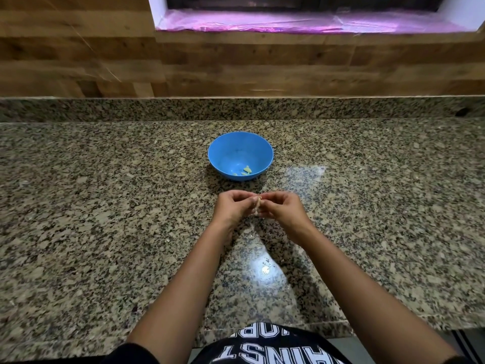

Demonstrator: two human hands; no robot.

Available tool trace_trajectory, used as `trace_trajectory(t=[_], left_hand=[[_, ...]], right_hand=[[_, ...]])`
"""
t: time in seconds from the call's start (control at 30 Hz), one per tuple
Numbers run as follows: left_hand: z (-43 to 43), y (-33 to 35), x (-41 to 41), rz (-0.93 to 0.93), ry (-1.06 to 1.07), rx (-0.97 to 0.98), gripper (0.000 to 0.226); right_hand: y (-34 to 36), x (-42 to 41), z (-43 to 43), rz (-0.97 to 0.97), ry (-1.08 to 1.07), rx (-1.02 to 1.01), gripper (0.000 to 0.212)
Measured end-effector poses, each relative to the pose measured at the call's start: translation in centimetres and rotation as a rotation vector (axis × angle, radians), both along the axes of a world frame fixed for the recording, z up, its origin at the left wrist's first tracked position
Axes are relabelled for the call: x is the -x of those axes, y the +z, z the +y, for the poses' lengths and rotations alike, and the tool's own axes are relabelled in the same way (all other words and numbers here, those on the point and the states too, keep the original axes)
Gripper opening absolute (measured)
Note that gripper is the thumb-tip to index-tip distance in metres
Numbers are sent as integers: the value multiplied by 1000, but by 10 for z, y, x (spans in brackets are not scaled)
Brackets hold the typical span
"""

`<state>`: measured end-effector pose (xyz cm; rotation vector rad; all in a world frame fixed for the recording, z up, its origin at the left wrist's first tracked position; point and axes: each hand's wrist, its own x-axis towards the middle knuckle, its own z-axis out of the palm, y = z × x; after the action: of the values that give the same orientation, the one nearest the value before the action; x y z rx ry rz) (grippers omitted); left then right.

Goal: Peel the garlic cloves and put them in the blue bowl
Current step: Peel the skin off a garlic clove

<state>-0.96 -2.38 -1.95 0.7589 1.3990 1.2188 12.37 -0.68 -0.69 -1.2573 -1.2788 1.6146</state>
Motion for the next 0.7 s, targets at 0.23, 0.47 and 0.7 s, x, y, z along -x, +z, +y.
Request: trace_trajectory(t=[0.23,0.47,0.7], left_hand=[[0,3,1,-78,-29,29,8],[-2,5,7,48,-58,15,12],[-8,3,11,543,-76,18,6]], right_hand=[[4,1,0,35,9,28,12],[9,1,1,97,22,104,12],[7,2,2,22,19,84,11]])
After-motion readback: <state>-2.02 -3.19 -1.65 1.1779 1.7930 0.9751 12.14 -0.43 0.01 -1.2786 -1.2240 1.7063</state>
